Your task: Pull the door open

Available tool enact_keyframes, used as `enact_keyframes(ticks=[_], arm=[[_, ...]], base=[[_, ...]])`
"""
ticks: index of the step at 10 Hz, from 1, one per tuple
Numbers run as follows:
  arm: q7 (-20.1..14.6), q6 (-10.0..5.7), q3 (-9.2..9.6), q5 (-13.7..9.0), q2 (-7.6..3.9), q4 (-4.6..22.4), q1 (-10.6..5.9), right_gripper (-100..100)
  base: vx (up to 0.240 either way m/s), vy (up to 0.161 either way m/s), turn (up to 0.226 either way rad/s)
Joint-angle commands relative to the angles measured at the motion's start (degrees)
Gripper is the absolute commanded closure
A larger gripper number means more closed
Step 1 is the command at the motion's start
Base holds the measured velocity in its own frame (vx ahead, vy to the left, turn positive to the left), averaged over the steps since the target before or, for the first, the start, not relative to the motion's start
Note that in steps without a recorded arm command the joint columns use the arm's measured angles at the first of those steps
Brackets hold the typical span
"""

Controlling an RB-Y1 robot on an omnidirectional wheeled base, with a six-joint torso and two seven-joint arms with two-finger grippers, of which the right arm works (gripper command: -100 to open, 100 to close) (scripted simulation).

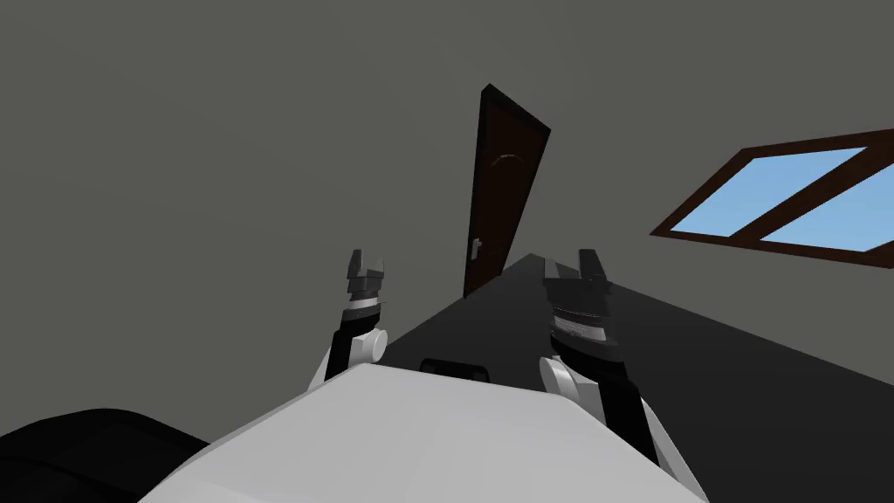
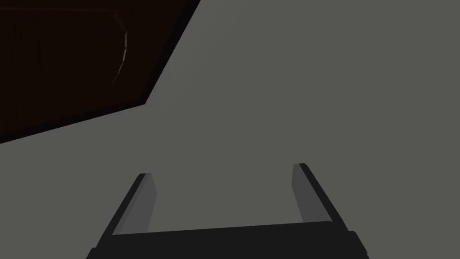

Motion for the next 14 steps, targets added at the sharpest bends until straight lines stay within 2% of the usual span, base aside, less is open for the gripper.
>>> enact_keyframes(ticks=[1,6,14], arm=[[0.7,-0.60,-0.07,2.0,-0.39,1.4,-0.49,-100],[2.9,-2.38,-0.28,8.1,-1.28,5.7,-1.96,-100],[6.2,-5.06,-0.59,17.1,-2.14,12.2,-4.17,-100]], base=[[0.108,-0.017,-0.017],[0.162,-0.053,0.001],[0.101,-0.035,-0.002]])
